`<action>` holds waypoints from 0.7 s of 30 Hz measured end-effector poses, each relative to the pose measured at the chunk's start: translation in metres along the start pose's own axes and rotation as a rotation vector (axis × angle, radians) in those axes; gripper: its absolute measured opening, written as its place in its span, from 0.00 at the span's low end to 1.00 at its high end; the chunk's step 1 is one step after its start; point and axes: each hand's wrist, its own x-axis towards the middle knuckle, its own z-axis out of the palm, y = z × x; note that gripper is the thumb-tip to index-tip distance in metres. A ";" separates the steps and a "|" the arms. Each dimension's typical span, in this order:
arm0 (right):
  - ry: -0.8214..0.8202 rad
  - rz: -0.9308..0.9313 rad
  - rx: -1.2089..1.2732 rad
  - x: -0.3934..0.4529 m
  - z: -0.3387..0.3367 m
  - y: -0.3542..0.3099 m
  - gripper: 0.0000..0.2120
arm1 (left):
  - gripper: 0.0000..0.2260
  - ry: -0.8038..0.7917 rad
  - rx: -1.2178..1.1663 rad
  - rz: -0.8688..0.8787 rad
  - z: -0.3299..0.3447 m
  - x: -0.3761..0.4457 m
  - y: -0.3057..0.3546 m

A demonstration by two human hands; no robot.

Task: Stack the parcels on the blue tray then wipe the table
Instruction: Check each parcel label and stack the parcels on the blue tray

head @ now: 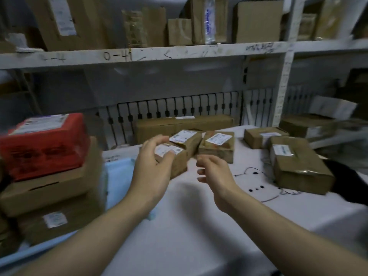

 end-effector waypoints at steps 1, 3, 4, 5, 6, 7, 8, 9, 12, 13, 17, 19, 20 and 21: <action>0.057 0.002 -0.005 -0.002 -0.017 0.005 0.09 | 0.13 -0.065 -0.047 -0.066 0.019 -0.004 -0.001; 0.192 -0.018 -0.010 -0.002 -0.049 0.014 0.10 | 0.12 -0.162 -0.073 -0.165 0.053 -0.009 -0.007; 0.280 -0.052 -0.021 -0.002 -0.062 0.016 0.11 | 0.11 -0.200 -0.071 -0.207 0.068 -0.011 -0.009; 0.382 -0.100 -0.038 0.000 -0.079 0.018 0.12 | 0.10 -0.239 -0.071 -0.250 0.086 -0.013 -0.009; 0.470 -0.146 -0.075 0.002 -0.090 0.019 0.14 | 0.10 -0.268 -0.075 -0.286 0.096 -0.015 -0.010; 0.563 -0.171 -0.128 0.005 -0.103 0.018 0.16 | 0.11 -0.299 -0.080 -0.315 0.107 -0.017 -0.009; 0.652 -0.173 -0.191 0.006 -0.115 0.017 0.16 | 0.13 -0.330 -0.081 -0.343 0.118 -0.020 -0.007; 0.738 -0.158 -0.244 0.009 -0.128 0.016 0.17 | 0.14 -0.356 -0.082 -0.364 0.128 -0.021 -0.006; 0.930 -0.157 -0.297 0.015 -0.163 0.014 0.23 | 0.15 -0.416 -0.097 -0.417 0.155 -0.024 -0.003; 0.969 -0.156 -0.309 0.018 -0.173 0.014 0.25 | 0.15 -0.433 -0.100 -0.429 0.164 -0.024 -0.002; 0.899 0.042 -0.401 0.035 -0.206 0.021 0.31 | 0.18 -0.511 -0.106 -0.461 0.192 -0.022 0.001; 0.783 0.146 -0.418 0.041 -0.216 0.021 0.31 | 0.19 -0.545 -0.114 -0.490 0.203 -0.021 0.005; 0.745 0.165 -0.406 0.041 -0.218 0.021 0.29 | 0.17 -0.561 -0.120 -0.506 0.207 -0.020 0.007; 0.718 0.175 -0.382 0.040 -0.218 0.020 0.26 | 0.13 -0.577 -0.125 -0.520 0.211 -0.020 0.009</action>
